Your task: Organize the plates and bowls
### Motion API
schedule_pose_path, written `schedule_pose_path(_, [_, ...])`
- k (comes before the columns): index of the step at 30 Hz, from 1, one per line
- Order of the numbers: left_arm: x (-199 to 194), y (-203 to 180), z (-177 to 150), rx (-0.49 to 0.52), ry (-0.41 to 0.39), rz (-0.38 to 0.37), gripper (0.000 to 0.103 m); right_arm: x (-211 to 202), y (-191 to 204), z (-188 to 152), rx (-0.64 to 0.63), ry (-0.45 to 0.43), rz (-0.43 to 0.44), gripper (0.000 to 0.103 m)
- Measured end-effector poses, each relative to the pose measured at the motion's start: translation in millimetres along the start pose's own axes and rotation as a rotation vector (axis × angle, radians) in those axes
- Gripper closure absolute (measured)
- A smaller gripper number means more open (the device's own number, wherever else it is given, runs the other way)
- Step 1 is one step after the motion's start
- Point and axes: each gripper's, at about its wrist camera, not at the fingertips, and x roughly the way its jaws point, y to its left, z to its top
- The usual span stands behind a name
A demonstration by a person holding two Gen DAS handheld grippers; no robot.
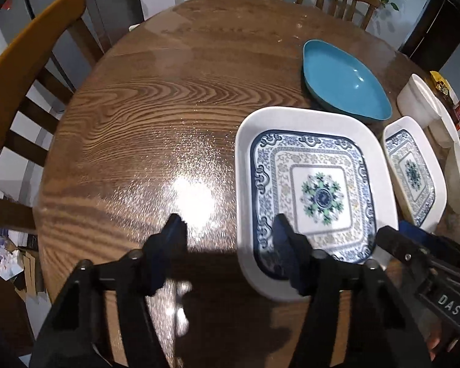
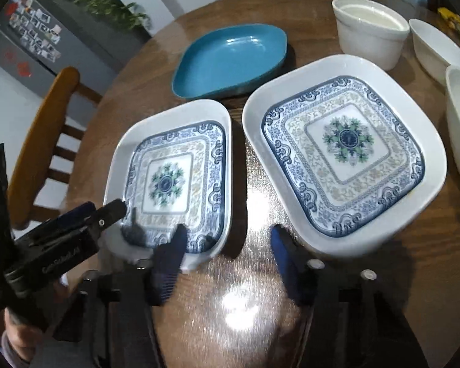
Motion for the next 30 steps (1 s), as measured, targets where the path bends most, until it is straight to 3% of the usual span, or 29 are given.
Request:
schedule_pose_path(2, [2,1,2,0.004,-0.011,-0.013,0.06,3,5,1,-0.014,0.001,-0.009,0.074])
schedule_pose_path(3, [2,1,3,0.011,-0.013,-0.019,0.064,6,9,2,-0.027,0.005,-0.024,0.088])
schedule_pose_path(5, [2,0,4,0.027,-0.013,-0.045,0.08,8,14,3,-0.049,0.005,-0.04,0.095])
schedule_pose_path(8, [-5,1,2,0.049,-0.035,-0.009,0.081,10,24,5,-0.074,0.022,-0.027,0.095])
schedule_pose_path(16, [-37,38,-3,-0.025,-0.099,0.019,0.082,-3,59,14,-0.155,-0.006,0.03,0.095])
schedule_pose_path(27, [-10,46,-11,-0.085,-0.028,0.044,0.079,17,71,12,-0.22,0.034,-0.019,0.094])
schedule_pose_path(30, [-21,42,-12,-0.069,-0.061,0.058,0.057,9,74,10,-0.249,0.0,-0.033,0.091])
